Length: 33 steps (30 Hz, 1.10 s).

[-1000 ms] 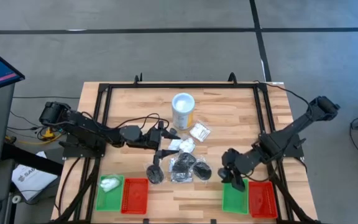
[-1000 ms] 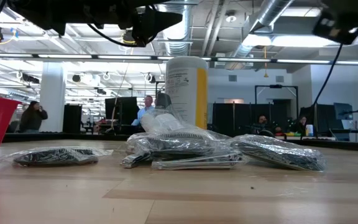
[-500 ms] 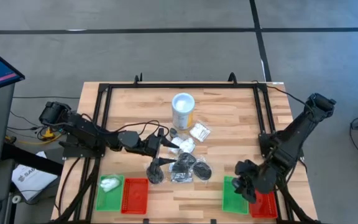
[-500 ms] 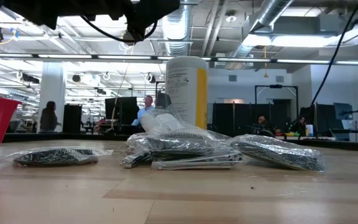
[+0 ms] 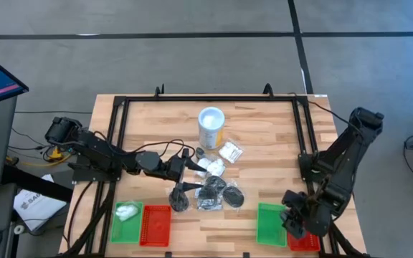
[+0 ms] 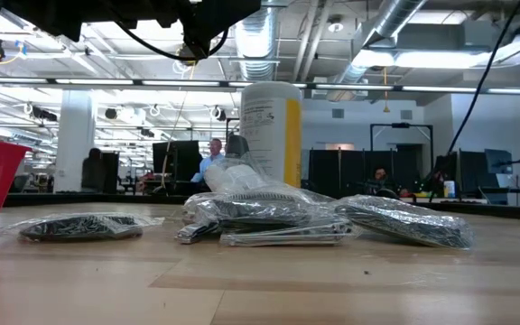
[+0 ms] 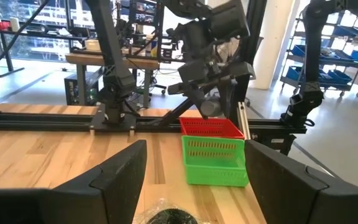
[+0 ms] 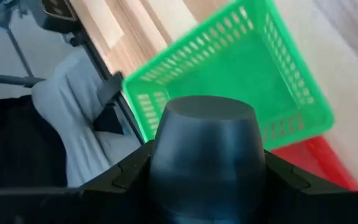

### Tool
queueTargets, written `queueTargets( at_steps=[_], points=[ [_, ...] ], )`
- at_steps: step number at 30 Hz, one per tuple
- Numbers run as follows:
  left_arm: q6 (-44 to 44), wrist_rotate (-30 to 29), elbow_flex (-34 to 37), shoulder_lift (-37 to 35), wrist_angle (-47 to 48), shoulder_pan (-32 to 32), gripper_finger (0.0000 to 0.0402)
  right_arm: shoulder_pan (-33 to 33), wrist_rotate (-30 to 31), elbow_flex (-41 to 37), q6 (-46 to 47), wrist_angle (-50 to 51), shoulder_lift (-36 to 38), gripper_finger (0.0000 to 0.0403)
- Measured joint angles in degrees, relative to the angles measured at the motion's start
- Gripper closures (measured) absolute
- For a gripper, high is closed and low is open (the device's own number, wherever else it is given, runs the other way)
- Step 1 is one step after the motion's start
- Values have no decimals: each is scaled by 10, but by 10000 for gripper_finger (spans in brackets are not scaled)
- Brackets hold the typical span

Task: Pick & Place Travel size toiletries
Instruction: Put the deodorant into the right red bin

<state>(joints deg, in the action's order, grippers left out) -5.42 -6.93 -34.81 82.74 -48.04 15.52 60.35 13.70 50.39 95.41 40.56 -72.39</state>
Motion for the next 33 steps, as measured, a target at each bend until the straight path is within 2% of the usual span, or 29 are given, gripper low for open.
queueTargets(
  at_steps=[14,19,23,26,33],
  points=[
    [2,-7,0,0,-5,-2,142,80,-18,0,164,4,-54,212],
    [4,-7,0,0,-6,-2,142,91,-19,0,192,9,-70,212],
    [4,-8,0,0,-9,-2,142,94,-46,0,216,12,-86,207],
    [4,-7,0,0,-9,-2,142,94,-64,0,219,12,-95,212],
    [4,-7,0,0,-9,-2,142,93,-64,0,219,17,-94,206]
  ],
)
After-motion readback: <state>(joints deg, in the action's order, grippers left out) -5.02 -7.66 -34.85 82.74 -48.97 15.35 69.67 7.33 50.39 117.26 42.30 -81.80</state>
